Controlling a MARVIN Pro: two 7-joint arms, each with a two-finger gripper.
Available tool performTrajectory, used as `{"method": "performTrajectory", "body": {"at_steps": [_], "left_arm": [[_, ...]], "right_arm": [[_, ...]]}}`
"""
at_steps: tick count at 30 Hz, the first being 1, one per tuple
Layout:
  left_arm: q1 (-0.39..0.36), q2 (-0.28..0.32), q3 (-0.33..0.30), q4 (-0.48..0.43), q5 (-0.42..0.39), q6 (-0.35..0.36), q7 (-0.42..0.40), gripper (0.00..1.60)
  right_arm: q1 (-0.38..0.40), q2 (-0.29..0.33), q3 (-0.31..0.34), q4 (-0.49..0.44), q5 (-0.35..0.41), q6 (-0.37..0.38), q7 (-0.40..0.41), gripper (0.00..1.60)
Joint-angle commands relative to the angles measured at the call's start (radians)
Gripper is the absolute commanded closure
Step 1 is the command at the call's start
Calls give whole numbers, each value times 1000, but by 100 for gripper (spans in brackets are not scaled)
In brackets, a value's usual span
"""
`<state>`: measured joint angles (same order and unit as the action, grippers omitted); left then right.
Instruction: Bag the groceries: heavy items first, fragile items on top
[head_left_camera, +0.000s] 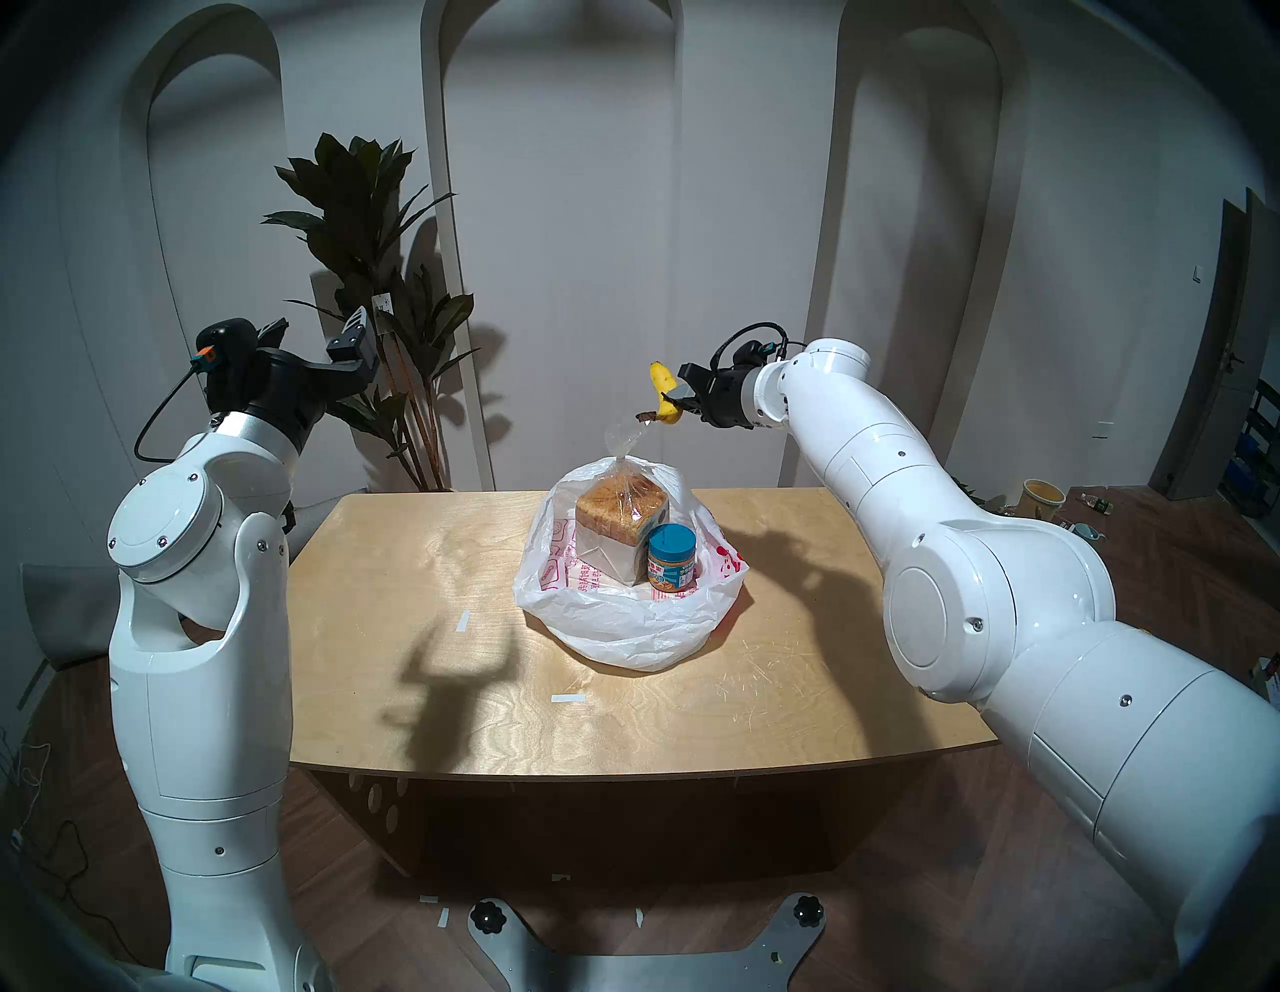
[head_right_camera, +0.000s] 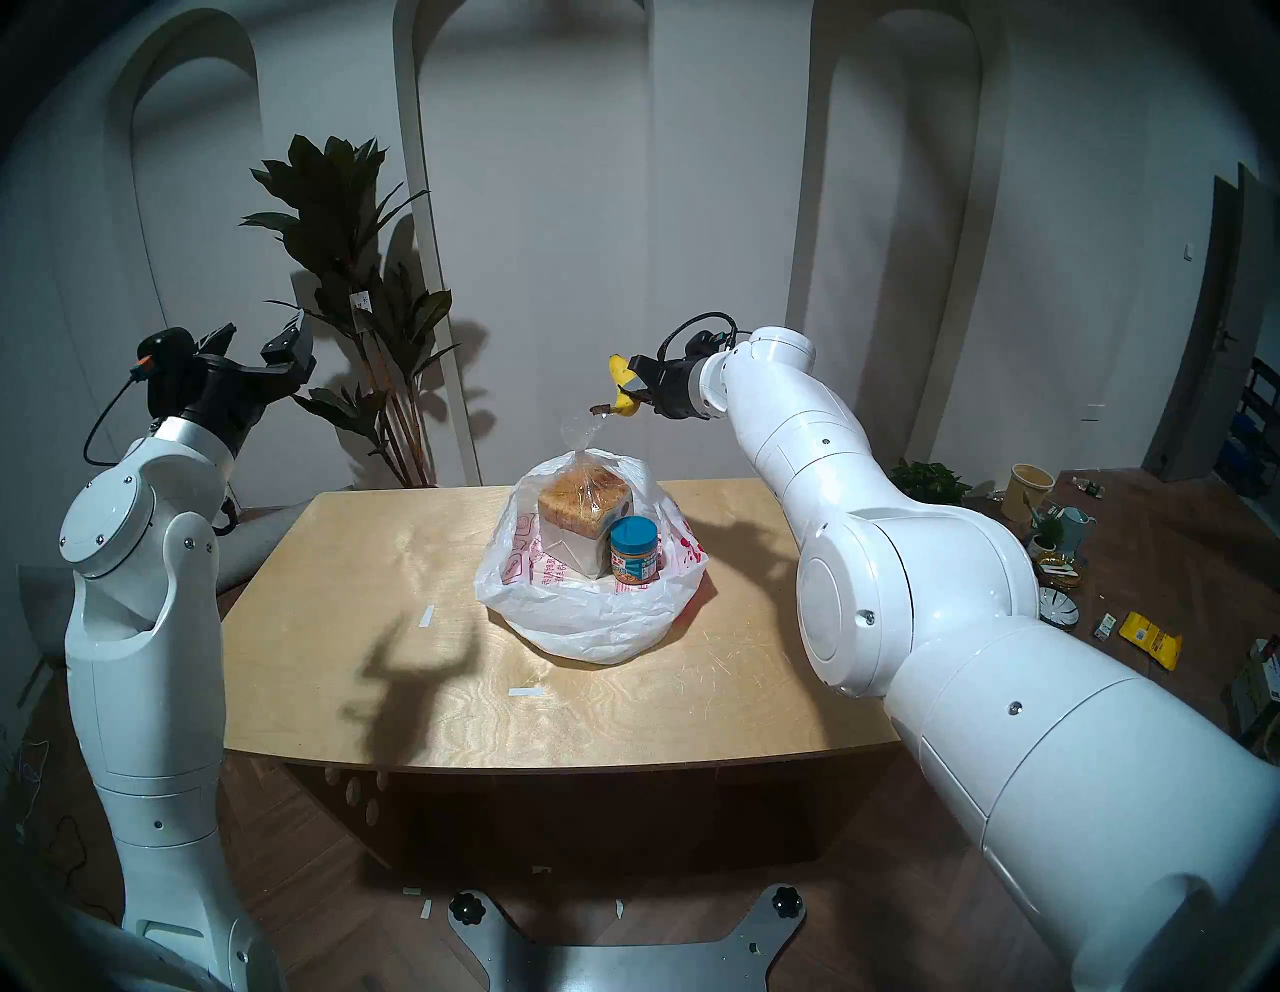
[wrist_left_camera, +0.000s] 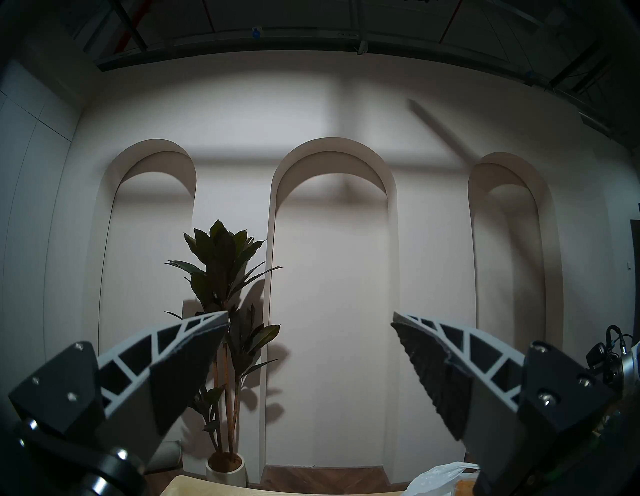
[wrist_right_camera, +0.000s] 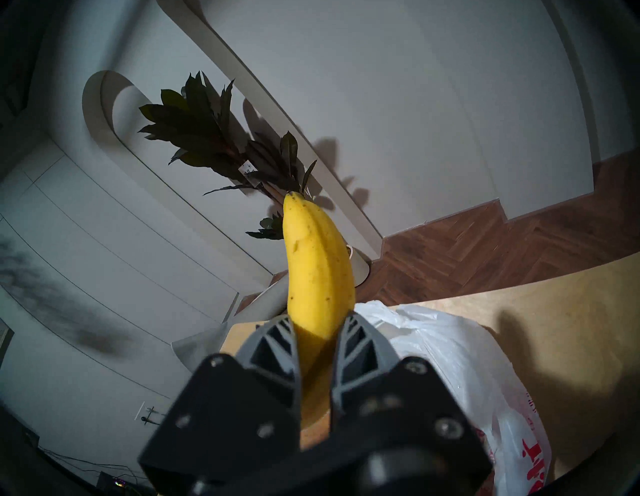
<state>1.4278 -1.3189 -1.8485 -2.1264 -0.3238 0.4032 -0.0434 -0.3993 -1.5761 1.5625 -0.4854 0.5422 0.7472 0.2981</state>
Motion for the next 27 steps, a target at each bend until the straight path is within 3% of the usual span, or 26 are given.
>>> {"method": "performTrajectory", "body": {"at_steps": [1, 27], "left_arm": [[-9, 4, -2, -11, 1, -3, 0, 0], [-10, 11, -3, -12, -9, -4, 1, 0]], "right_arm": [[6, 48, 1, -45, 8, 38, 61, 160], [-7, 111, -29, -193, 36, 185, 292, 160]]}}
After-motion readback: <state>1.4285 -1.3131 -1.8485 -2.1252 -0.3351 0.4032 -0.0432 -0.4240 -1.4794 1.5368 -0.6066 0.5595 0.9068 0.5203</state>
